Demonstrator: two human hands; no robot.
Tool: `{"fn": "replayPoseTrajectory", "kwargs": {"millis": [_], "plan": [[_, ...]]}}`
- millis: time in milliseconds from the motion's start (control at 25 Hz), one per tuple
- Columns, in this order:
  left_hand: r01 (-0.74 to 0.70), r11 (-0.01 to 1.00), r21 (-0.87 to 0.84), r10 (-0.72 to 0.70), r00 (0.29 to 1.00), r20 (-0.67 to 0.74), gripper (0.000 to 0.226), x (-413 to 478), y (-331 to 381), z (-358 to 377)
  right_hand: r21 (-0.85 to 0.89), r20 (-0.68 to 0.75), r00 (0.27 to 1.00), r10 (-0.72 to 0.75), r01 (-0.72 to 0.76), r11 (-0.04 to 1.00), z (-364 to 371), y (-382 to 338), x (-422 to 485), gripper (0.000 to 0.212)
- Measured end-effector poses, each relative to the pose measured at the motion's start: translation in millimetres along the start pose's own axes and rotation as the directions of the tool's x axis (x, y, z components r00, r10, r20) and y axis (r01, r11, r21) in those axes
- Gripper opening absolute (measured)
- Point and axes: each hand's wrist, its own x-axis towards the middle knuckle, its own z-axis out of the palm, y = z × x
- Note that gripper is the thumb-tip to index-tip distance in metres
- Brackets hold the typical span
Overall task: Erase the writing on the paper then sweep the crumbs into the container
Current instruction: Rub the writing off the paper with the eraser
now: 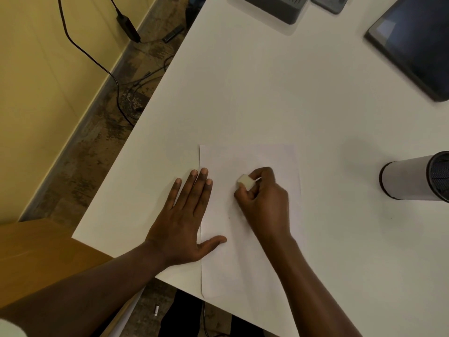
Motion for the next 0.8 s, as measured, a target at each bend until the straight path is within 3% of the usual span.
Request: {"fn": "replayPoseTrajectory", "kwargs": {"millis": [120, 240, 280, 400, 600, 800], "plan": [[-0.005, 1.000, -0.003, 0.005, 1.000, 0.004, 0.116, 0, 0, 0, -0.045, 0.109, 0.989, -0.102, 0.108, 0.993, 9, -7, -16, 0.024], [0.000, 1.000, 0.006, 0.000, 1.000, 0.005, 0.117, 0, 0, 0, -0.024, -0.020, 0.998, 0.062, -0.063, 0.998, -3, 3, 1, 0.025], [-0.001, 1.000, 0.003, 0.001, 1.000, 0.003, 0.116, 0, 0, 1, -0.026, -0.009, 0.998, 0.060, -0.061, 0.998, -5, 2, -1, 0.025], [-0.006, 1.000, -0.009, 0.006, 1.000, -0.004, 0.115, 0, 0, 0, -0.088, 0.138, 0.988, -0.070, 0.082, 0.993, 5, -6, -28, 0.024], [-0.003, 1.000, 0.002, 0.003, 1.000, -0.001, 0.117, 0, 0, -1, 0.062, -0.044, 0.994, 0.101, -0.098, 0.993, -19, 16, -9, 0.018], [0.002, 1.000, 0.002, -0.002, 1.000, 0.004, 0.117, 0, 0, -1, 0.018, -0.094, 0.993, -0.077, 0.079, 0.997, -27, 17, -15, 0.008]]}}
